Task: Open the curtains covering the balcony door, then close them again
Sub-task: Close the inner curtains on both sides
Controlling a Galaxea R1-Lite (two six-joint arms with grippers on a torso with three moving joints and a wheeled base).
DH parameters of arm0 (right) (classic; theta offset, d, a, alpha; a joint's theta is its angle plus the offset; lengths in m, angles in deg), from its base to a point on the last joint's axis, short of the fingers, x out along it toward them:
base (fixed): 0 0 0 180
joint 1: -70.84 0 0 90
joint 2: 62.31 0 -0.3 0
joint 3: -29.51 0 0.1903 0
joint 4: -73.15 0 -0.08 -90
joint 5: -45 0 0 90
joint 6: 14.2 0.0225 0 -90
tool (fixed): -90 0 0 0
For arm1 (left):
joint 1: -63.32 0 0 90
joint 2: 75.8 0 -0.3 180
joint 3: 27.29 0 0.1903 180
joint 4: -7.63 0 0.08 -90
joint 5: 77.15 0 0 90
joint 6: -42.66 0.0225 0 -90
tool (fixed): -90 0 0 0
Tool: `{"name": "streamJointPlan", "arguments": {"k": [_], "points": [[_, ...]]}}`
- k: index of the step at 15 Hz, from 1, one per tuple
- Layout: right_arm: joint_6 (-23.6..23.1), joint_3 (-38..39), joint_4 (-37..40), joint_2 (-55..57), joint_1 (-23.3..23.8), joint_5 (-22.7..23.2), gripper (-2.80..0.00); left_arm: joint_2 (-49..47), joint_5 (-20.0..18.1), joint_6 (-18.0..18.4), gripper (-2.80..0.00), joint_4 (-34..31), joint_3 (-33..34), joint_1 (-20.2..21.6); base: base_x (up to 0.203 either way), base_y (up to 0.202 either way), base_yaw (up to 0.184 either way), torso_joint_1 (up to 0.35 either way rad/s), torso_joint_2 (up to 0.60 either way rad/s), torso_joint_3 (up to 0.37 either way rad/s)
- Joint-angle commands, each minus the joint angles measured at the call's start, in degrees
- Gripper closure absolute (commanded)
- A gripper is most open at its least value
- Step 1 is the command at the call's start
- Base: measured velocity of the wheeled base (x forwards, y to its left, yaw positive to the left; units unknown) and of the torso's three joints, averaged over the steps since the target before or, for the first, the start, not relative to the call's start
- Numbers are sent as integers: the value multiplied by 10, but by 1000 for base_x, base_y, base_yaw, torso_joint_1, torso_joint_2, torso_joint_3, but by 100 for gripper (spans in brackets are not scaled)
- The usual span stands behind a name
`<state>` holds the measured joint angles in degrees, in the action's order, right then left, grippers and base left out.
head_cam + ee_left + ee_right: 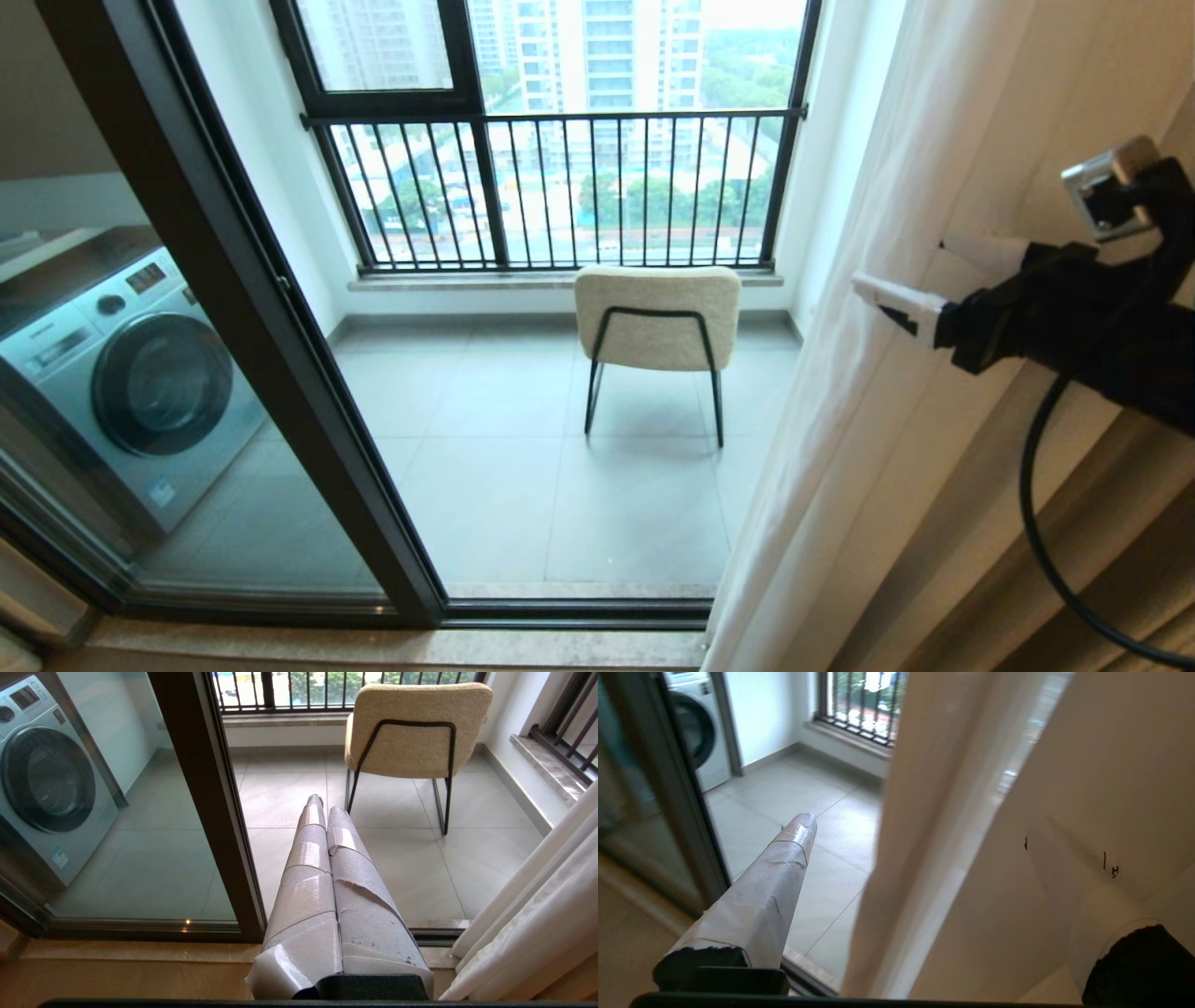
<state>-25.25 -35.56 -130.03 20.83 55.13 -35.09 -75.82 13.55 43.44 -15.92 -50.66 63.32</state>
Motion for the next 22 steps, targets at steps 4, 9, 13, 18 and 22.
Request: {"name": "streamJointPlan", "arguments": {"k": [4,9,13,18,22], "points": [[10,-58,-64,101,12,-45,-280,-1,0,0,0,0,0,0,0,0,0,0,0,0],[3,-121,-106,142,57,-78,-280,0,0,0,0,0,0,0,0,0,0,0,0,0],[-22,-118,-100,129,112,-80,-280,-1,0,0,0,0,0,0,0,0,0,0,0,0],[-20,-118,-94,123,193,-80,-280,0,0,0,0,0,0,0,0,0,0,0,0,0],[-18,-120,-94,123,244,-78,-280,0,0,0,0,0,0,0,0,0,0,0,0,0]]}}
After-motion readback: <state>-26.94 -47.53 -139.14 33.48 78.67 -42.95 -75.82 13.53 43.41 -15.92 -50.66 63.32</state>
